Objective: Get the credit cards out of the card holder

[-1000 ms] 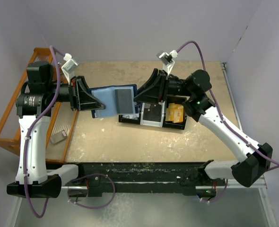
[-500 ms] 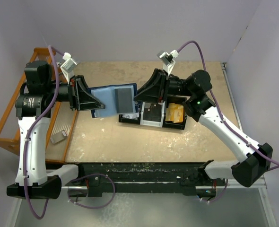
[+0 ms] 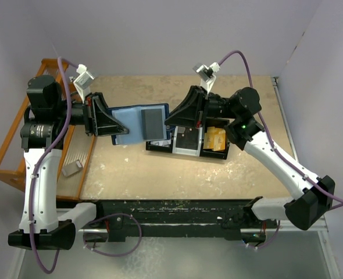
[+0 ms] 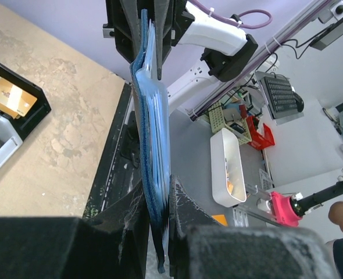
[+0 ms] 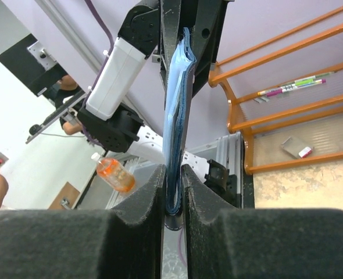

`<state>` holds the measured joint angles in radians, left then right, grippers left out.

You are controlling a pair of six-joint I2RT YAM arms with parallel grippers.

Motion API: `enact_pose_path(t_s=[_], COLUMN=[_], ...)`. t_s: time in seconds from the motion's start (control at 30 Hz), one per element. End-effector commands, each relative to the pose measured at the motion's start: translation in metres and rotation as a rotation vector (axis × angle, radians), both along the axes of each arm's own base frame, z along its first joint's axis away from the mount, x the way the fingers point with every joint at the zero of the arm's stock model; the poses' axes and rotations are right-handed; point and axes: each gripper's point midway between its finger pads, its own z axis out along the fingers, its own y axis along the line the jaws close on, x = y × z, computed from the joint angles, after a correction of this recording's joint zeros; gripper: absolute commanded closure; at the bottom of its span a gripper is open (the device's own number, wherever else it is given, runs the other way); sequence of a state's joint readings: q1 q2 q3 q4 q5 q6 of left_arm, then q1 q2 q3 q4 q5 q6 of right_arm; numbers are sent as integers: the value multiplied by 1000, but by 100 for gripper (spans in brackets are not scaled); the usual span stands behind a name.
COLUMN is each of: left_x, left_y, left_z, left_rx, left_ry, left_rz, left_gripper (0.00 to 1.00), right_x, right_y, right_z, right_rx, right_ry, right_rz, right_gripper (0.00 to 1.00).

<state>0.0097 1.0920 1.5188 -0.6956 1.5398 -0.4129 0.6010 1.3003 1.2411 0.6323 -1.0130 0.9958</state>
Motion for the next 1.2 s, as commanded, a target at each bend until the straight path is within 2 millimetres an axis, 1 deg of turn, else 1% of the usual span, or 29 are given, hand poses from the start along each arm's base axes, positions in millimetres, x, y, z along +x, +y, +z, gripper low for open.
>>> enact_pose_path(t_s=[0.0, 0.1, 0.2, 0.27, 0.4, 0.53, 0.6, 0.67, 0.73, 0.9, 1.0, 1.13, 1.17], left_x=[-30, -32, -31, -31, -32, -33, -34, -35, -36, -34, -34, -32, -30], left_y=[3, 3, 3, 3, 3, 3, 3, 3, 4, 4, 4, 4, 3], left_z=[13, 14, 14, 13, 14, 14, 14, 15, 15, 14, 14, 12, 11], left_rx=[-26, -23, -21, -21, -20, -20, -20, -19, -18, -17, -16, -13, -12], left_ry=[-56, -62, -58, -57, -60, -57, -58, -59, -60, -59, -61, -60, -60], left_rz=[-151, -152, -150, -151, -151, -154, -157, -160, -161, -162, -165, -159, -155], left_gripper=[97, 97, 98, 97, 97, 97, 97, 97, 97, 97, 97, 97, 97], right_x=[-12, -8, 5, 6, 0, 0, -3, -10, -13, -8, -9, -16, -18], right_y=[-6, -5, -1, 2, 6, 11, 12, 11, 10, 13, 13, 11, 11], right_z=[16, 17, 14, 12, 12, 9, 10, 11, 11, 10, 11, 19, 20], right_rx=[54, 55, 25, 9, 15, 13, 23, 38, 45, 47, 63, 97, 101], right_ry=[-69, -55, -52, -51, -61, -49, -57, -64, -57, -35, -24, -41, -46], right_rz=[17, -2, -61, -74, -58, -50, -34, 1, 24, 11, 21, 40, 44], right_gripper=[87, 98, 99, 97, 88, 71, 65, 64, 66, 66, 59, 50, 49])
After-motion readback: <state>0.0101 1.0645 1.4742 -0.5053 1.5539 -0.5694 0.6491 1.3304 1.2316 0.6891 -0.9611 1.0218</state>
